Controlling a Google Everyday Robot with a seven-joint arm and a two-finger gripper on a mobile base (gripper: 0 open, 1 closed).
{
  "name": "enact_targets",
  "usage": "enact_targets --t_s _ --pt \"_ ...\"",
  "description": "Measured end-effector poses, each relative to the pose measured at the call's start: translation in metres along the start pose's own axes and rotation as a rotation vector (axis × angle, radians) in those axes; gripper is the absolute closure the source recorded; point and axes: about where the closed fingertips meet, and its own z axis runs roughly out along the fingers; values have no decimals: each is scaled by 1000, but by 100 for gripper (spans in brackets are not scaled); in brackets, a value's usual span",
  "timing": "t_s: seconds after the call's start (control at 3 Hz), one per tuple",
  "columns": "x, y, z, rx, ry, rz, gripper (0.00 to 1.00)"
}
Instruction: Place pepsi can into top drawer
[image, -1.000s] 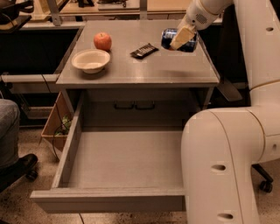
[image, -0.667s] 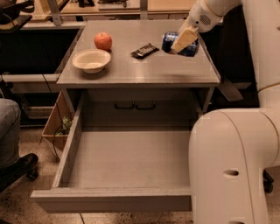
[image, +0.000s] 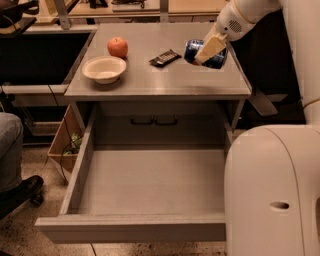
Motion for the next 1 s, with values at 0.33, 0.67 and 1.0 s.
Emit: enact_targets --t_s 0.33,0.67,1.0 --pt "1 5 8 -20 9 -1 100" --pt "11 23 6 -52 34 -7 100" --pt "11 50 -16 -36 33 -32 100"
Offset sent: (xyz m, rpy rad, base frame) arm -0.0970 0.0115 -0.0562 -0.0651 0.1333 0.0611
